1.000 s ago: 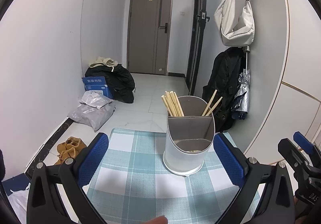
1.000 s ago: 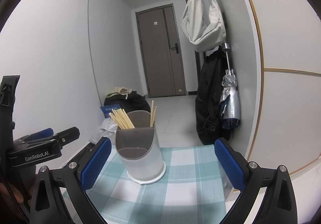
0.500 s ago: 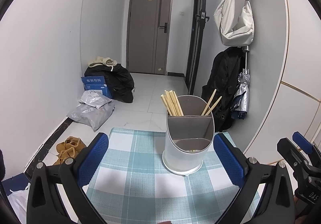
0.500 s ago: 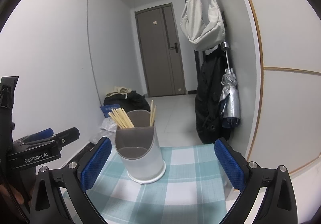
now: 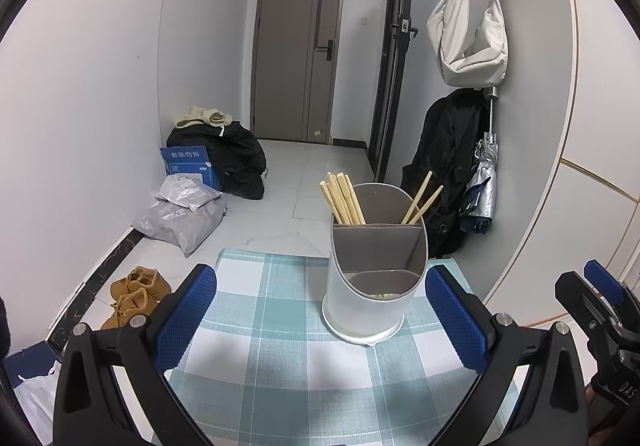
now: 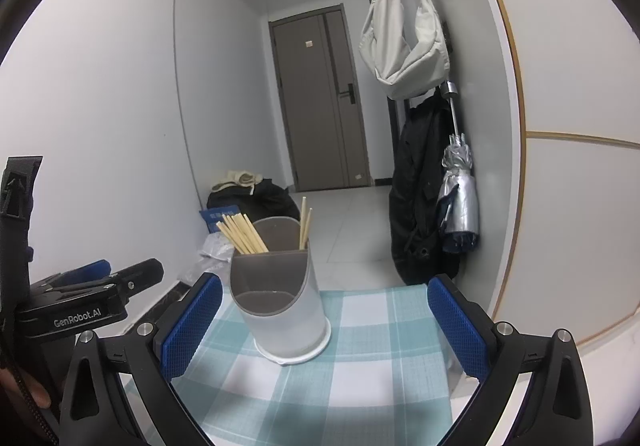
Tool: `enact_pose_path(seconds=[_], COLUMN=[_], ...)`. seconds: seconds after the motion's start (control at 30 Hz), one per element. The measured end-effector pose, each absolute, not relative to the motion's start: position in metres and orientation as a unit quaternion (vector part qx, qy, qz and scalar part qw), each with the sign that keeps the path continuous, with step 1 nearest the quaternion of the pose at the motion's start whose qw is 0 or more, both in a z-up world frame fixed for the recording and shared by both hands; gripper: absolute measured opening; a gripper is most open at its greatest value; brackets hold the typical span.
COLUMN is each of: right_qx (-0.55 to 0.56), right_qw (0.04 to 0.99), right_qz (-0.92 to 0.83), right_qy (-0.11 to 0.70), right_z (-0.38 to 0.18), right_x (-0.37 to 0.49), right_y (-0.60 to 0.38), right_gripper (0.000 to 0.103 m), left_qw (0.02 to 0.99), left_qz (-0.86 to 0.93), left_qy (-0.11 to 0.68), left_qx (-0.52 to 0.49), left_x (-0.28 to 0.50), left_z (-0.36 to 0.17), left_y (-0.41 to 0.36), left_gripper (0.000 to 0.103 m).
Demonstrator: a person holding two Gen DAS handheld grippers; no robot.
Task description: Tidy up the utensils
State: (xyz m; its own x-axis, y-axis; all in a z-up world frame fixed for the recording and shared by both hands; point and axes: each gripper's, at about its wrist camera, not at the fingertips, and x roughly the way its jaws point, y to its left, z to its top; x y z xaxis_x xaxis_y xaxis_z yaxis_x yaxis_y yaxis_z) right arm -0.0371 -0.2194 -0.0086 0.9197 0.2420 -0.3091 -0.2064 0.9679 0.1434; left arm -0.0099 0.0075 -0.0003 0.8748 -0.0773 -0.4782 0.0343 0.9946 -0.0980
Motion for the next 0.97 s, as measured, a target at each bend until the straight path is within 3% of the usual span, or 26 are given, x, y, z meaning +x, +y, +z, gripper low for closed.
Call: enact_pose_path(seconds=[0.97], right_qx=[0.045], right_qw=[0.977], right_qz=[0.117], right_qy=[0.17], right_z=[-0.0122], right_x=[-0.0349], right_y=[-0.2162], right_gripper=[0.103], left_qw=[0.966], left_qz=[-0.029], left_qy=[0.252], left_qx=[-0.043], left_x=[-0.0108], left_z=[-0.0005], left_y=[0.0081], left_gripper=[0.102])
